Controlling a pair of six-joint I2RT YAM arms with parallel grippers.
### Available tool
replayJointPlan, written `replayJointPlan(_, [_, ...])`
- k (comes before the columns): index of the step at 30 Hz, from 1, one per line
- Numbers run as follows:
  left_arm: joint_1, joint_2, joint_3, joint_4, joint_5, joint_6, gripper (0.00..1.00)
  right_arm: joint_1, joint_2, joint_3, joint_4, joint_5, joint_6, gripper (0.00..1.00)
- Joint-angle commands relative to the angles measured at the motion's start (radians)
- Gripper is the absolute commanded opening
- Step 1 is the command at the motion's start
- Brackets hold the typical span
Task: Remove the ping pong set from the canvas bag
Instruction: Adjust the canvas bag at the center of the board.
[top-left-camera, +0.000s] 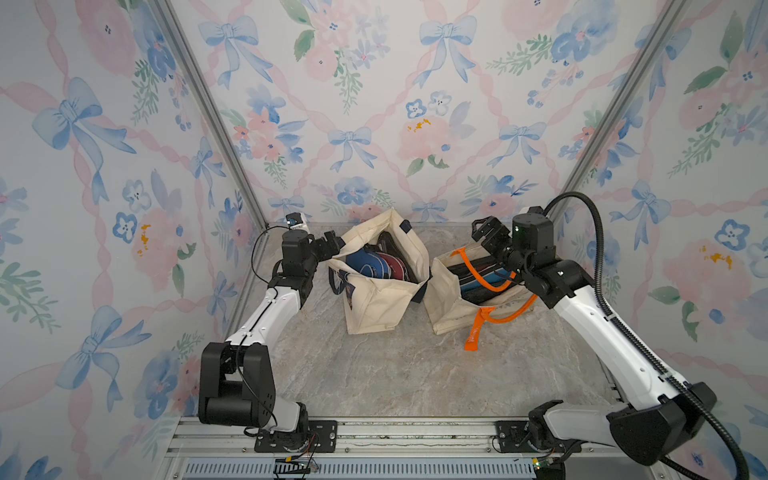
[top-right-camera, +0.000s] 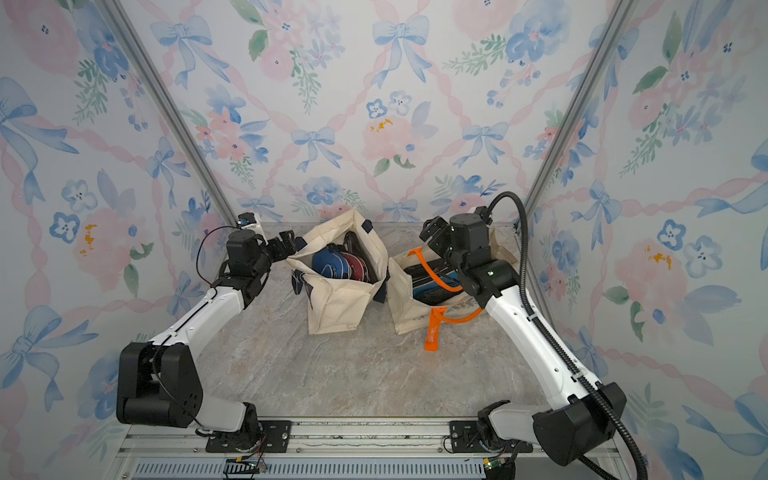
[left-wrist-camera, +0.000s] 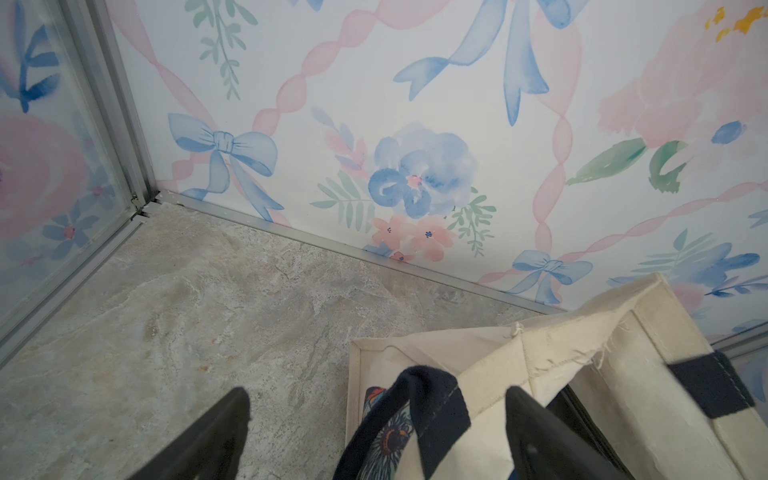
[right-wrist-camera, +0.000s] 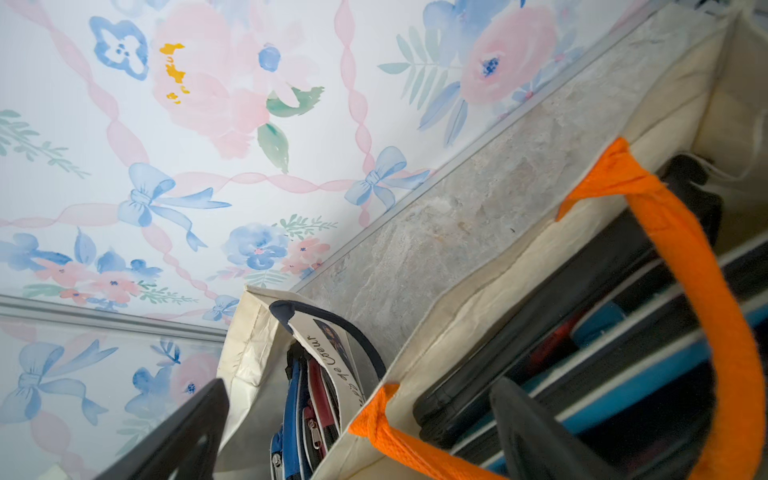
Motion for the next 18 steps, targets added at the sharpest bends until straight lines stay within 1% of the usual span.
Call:
replayJointPlan(1, [-0.002,0.011,-0.016,-0.006,-0.013,0.027,0.96,-0.027,0.059,0.075,-0.18,0.047,0.064,0.99])
replayJointPlan(5, [-0.002,0.015,-0.017,-0.006,-0.017,0.031,0.96,-0.07,0.06,0.066,-0.212,0.041,0.091,0.99])
replayJointPlan(8, [-0.002,0.019,-0.018,-0.006,-0.012,0.033,0.96,-0.105,0.084,0.091,-0.248,0.046,0.085,0.99])
replayJointPlan(11, [-0.002,0.022,-0.019,-0.006,-0.009,0.031,0.96,-0.165,0.138,0.127,-0.263,-0.008,0.094,0.98])
replayJointPlan(15, [-0.003,0.018,-0.024,-0.006,-0.008,0.031,0.95,-0.223,0.248,0.237,-0.313,-0.034,0.053,0.97])
replayJointPlan(18, [-0.005,0.018,-0.024,-0.006,-0.008,0.033,0.95,-0.257,0.339,0.339,-0.364,-0.054,0.028,0.93])
